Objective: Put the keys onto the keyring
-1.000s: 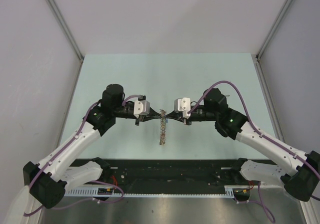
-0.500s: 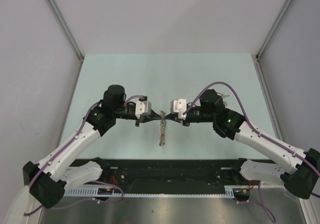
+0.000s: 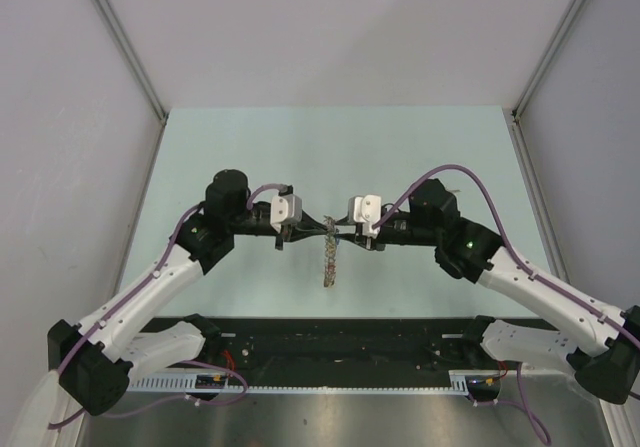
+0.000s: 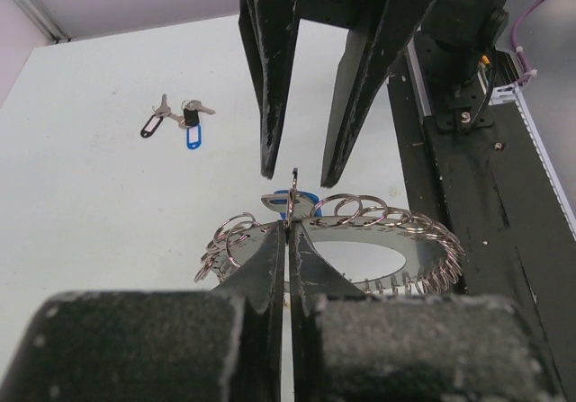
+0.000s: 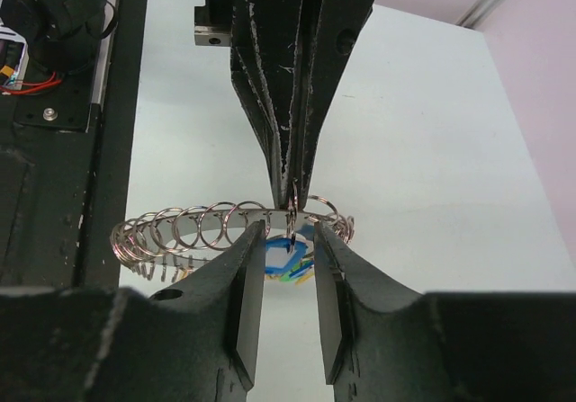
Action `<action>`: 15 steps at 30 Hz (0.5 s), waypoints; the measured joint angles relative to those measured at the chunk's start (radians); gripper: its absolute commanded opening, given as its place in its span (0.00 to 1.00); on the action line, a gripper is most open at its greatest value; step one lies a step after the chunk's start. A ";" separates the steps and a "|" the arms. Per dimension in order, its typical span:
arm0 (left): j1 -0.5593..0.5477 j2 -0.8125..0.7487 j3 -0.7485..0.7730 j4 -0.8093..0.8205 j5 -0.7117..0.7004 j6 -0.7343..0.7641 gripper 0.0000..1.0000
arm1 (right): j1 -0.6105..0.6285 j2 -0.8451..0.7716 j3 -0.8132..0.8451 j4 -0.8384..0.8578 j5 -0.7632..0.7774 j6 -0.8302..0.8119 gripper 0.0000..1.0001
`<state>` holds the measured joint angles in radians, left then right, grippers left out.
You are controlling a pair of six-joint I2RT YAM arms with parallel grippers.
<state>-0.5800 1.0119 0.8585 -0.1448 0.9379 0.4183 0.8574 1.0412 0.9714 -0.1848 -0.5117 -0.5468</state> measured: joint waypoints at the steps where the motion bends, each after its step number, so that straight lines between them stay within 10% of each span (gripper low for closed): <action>1: 0.000 0.000 -0.004 0.015 0.002 -0.011 0.00 | -0.002 -0.011 0.000 -0.009 0.000 0.004 0.33; 15: 0.000 0.000 -0.026 0.118 0.017 -0.071 0.00 | -0.057 -0.053 -0.022 -0.003 -0.053 0.060 0.27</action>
<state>-0.5804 1.0115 0.8322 -0.0269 0.9550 0.3473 0.8001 0.9886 0.9497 -0.1883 -0.5648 -0.4866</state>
